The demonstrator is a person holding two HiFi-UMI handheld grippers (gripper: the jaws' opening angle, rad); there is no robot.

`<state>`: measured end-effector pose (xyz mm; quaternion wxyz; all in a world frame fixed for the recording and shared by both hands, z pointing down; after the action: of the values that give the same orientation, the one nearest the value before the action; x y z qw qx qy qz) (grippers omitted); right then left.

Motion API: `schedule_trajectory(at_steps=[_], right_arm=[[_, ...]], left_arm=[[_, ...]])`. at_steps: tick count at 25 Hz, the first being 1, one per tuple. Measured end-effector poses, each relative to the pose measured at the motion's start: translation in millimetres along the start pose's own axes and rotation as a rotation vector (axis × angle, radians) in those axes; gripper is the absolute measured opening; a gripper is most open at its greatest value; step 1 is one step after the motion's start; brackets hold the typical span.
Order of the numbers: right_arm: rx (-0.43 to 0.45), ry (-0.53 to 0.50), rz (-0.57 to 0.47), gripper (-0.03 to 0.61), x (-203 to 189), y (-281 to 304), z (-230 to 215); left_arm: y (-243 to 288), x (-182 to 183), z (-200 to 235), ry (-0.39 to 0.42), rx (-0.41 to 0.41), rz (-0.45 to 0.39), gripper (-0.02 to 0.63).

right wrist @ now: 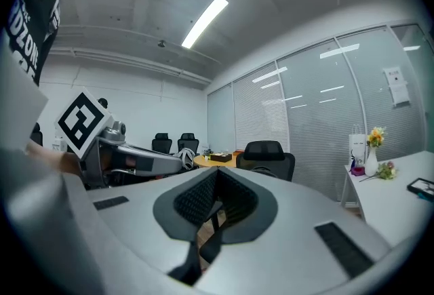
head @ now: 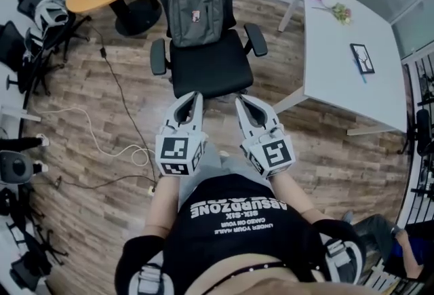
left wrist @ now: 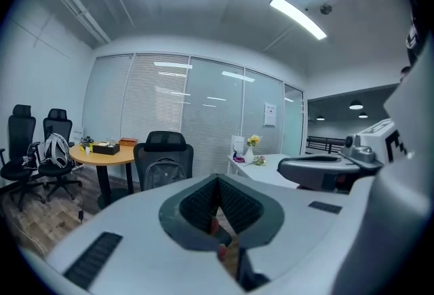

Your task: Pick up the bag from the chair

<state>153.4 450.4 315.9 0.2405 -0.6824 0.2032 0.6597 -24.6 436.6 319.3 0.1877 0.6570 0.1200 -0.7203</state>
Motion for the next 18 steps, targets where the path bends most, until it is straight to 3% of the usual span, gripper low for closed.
schedule_trajectory(at_steps=[10,18], right_arm=[[-0.024,-0.004,0.0,0.015,-4,23,-41],[-0.017,-0.018,0.047,0.016,-21,86,-76]], left_arm=[[48,-5,10,0.009,-0.012,0.023,0.017],[104,-13,55,-0.017,0.004,0.053,0.017]])
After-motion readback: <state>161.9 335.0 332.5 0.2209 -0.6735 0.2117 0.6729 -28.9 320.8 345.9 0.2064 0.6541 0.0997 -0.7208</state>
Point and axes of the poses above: the fingertips, and each gripper's own axes: y forward along the fingers, z to its left, x out of its top, the point moved 8 cm from there along -y, backward along the fingers, and after that the axes turned 10 degrees about -z, right-handed, at the moved point
